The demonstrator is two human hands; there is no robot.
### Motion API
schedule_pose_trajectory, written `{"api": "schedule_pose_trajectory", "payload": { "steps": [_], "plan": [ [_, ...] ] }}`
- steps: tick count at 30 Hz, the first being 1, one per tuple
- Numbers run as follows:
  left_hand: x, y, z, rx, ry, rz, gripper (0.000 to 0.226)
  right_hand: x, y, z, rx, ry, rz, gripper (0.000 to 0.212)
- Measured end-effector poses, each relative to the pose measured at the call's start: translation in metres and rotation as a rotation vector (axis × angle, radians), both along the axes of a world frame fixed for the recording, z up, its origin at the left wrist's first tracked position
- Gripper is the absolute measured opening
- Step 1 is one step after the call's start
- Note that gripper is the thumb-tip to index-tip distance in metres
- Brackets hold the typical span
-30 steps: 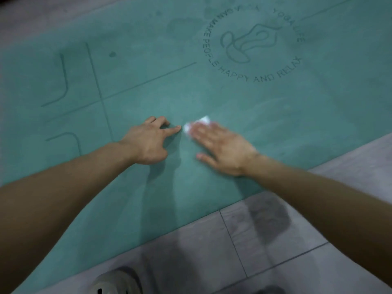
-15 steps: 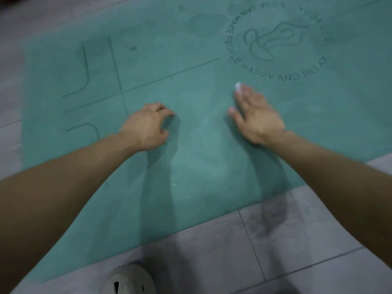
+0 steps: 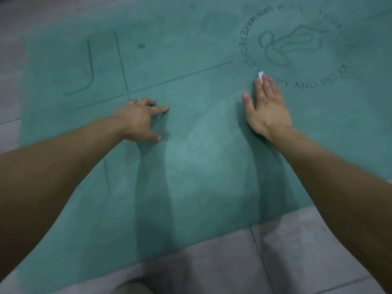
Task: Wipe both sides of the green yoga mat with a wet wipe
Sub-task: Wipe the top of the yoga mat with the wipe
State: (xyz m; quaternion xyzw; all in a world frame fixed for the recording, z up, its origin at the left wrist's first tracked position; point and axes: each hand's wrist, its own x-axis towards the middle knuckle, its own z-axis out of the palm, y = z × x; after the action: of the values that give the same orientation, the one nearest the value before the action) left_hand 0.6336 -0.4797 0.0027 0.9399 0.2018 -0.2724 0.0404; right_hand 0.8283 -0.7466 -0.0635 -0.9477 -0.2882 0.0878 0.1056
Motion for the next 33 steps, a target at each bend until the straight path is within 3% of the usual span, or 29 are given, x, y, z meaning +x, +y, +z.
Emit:
{"api": "schedule_pose_trajectory", "payload": {
  "steps": [2, 4, 6, 8, 12, 14, 15, 18, 20, 24, 26, 28, 31, 32, 33],
  "plan": [
    [0.0, 0.003, 0.0, 0.008, 0.012, -0.011, 0.108, -0.047, 0.021, -0.003, 0.068, 0.015, 0.19, 0.089],
    [-0.001, 0.003, -0.001, 0.026, 0.011, -0.018, 0.111, -0.115, 0.035, -0.006, 0.135, 0.037, 0.708, 0.084],
    [-0.002, 0.0, -0.003, 0.051, -0.021, -0.021, 0.11, -0.146, 0.037, -0.008, 0.096, -0.008, 1.032, 0.076],
    [-0.004, -0.003, -0.005, 0.074, -0.068, -0.016, 0.109, -0.112, 0.041, -0.006, 0.111, -0.055, 0.981, 0.072],
    [-0.006, -0.004, -0.005, 0.113, -0.118, 0.02, 0.117, -0.005, 0.036, -0.001, -0.002, -0.079, 0.278, 0.08],
    [-0.003, -0.004, -0.003, 0.114, -0.116, 0.038, 0.121, -0.01, 0.045, 0.005, 0.012, -0.022, 0.117, 0.085],
    [-0.001, -0.004, -0.002, 0.111, -0.111, 0.044, 0.121, -0.032, 0.054, 0.004, 0.029, -0.018, 0.204, 0.085],
    [0.001, -0.006, -0.002, 0.115, -0.11, 0.049, 0.119, -0.117, 0.062, -0.007, 0.062, -0.005, 0.862, 0.079],
    [0.0, -0.006, -0.003, 0.112, -0.12, 0.053, 0.118, -0.106, 0.061, -0.008, 0.077, -0.053, 0.986, 0.076],
    [-0.001, -0.004, -0.005, 0.091, -0.137, 0.086, 0.118, 0.016, 0.044, -0.002, -0.026, -0.075, 0.212, 0.085],
    [0.0, -0.005, -0.005, 0.061, -0.142, 0.132, 0.121, 0.028, 0.039, 0.003, -0.035, -0.026, 0.021, 0.093],
    [0.001, -0.007, -0.007, 0.042, -0.16, 0.218, 0.123, -0.018, 0.054, -0.001, 0.003, -0.067, 0.277, 0.093],
    [-0.004, -0.005, -0.013, 0.106, -0.177, 0.3, 0.13, -0.091, 0.067, -0.004, 0.029, -0.029, 1.017, 0.085],
    [-0.007, -0.004, -0.014, 0.108, -0.175, 0.33, 0.134, -0.088, 0.071, -0.003, 0.039, -0.049, 1.114, 0.081],
    [-0.009, -0.003, -0.014, 0.092, -0.171, 0.364, 0.136, -0.07, 0.076, -0.002, 0.045, -0.056, 1.066, 0.078]
  ]
}}
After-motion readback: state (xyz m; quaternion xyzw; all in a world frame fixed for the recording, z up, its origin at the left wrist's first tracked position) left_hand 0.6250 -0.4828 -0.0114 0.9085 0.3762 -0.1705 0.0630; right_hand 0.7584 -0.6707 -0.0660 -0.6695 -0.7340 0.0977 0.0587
